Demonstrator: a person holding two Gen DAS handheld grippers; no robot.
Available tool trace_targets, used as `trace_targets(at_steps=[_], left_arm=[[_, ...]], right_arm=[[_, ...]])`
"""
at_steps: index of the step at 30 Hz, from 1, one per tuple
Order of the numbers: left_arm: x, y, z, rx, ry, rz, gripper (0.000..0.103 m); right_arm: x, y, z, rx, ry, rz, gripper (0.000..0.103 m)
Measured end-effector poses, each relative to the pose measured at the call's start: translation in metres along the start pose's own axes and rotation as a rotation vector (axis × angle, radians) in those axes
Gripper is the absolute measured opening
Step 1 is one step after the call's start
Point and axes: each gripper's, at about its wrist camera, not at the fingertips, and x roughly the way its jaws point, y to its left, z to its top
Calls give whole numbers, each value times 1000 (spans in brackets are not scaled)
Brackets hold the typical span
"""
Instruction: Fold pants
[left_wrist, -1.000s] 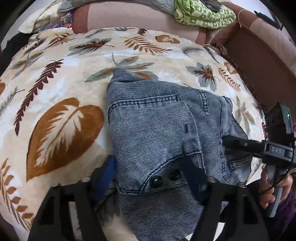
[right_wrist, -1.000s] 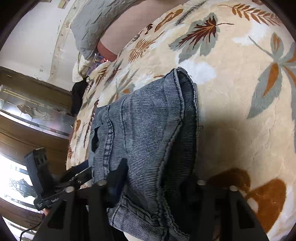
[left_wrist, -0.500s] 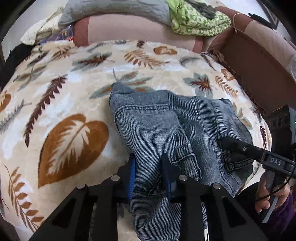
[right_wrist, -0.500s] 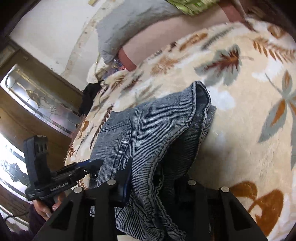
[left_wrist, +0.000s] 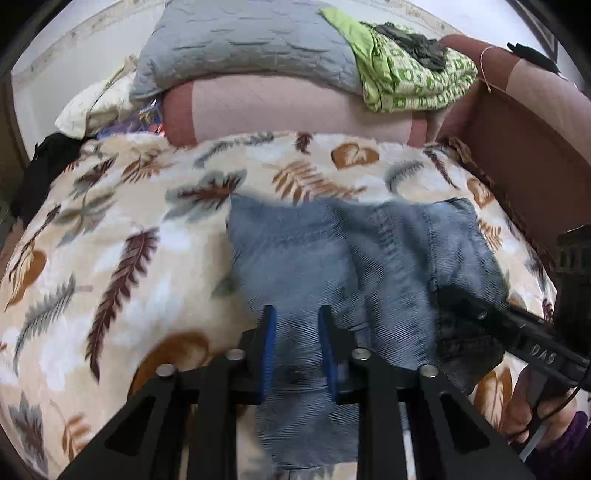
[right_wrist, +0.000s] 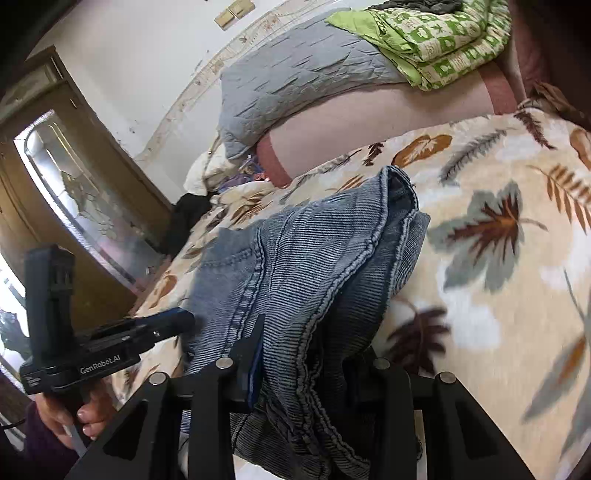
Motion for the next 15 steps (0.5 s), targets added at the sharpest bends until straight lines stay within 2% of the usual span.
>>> trace_targets(at_steps=[2, 4, 5, 7, 8, 10, 13, 15], left_arm=[[11, -4, 9, 7, -2, 7, 20], [26, -10, 13, 43, 15, 71, 20], [32, -11, 12, 51, 24, 91, 20], [42, -8, 7, 34, 47, 83, 20], [47, -6, 3, 23, 68, 88, 20], [58, -1, -7, 4, 122, 111, 20], [61, 4, -21, -24, 134, 115, 20], [54, 1, -25, -11, 134, 125, 23]], right_arm=[[22, -7, 7, 16, 32, -11, 37], [37, -17, 9, 27, 67, -60, 38], [45, -29, 8, 61, 112, -95, 39], [49, -44, 4, 121, 163, -128, 51], [49, -50, 2, 131, 180, -153, 53], [45, -50, 2, 107, 177, -188, 67], [28, -42, 1, 65, 135, -224, 67], [5, -29, -2, 8, 51, -247, 67]])
